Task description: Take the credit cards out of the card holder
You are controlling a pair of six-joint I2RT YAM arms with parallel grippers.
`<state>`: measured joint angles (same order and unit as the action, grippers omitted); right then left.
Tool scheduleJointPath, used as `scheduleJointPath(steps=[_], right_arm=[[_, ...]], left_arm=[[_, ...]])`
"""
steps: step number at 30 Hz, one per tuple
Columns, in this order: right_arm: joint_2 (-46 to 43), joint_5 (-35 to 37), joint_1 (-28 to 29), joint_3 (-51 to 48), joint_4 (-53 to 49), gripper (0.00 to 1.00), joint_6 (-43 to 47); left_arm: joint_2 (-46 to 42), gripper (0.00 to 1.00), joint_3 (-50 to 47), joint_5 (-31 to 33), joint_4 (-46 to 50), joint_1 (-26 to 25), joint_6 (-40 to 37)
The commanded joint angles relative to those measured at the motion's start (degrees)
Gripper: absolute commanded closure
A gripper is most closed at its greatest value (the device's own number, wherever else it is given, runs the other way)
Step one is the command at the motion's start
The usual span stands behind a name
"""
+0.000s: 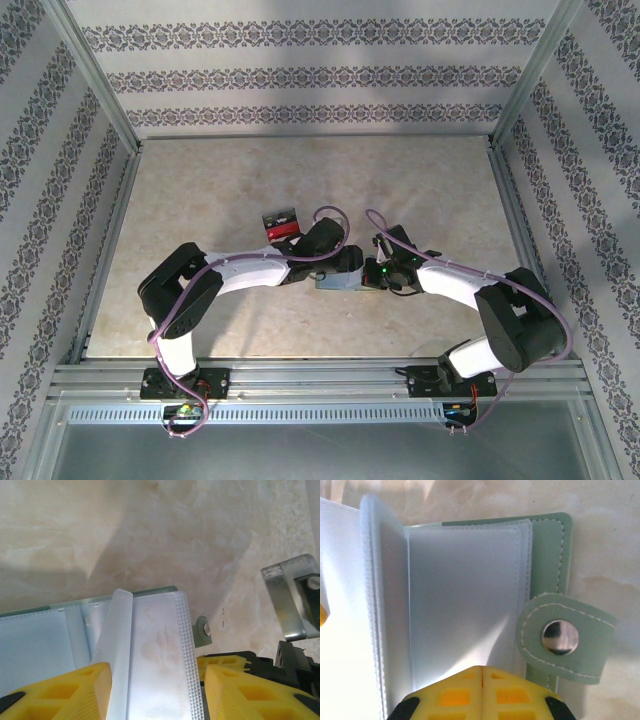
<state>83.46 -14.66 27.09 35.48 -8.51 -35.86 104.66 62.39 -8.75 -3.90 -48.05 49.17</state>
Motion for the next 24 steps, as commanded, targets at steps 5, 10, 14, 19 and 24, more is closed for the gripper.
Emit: scheduleJointPath(steps=[5,10,14,19,24], right_arm=[[-0.8,-1.8,-0.5,0.0,0.7,0.96,-1.1],[-0.6,-2.5,-0.5,0.8,1.3,0.96,-1.2],[-0.8,-3.5,-0.5,1.1,1.9,0.94,-1.7],[-1.2,-4.7,-0.5,1.5,2.5,0.92,-2.5],[-1.4,-5.4,-0.5,1.9,2.8,0.91,-3.4]], left_arm=[[-2.0,0.44,-1.6,2.2,3.6,0.5,2.9],[-2.4,0.27,-1.9,2.6,4.2,1.0,3.0],[-2.5,0.28,-2.0,3.6,5.9,1.3,3.4],[-3.5,0.39,-3.9,4.8,6.1,2.1,4.8],[-3.9,0.44,-4.5,5.0,6.6,2.3,4.8]])
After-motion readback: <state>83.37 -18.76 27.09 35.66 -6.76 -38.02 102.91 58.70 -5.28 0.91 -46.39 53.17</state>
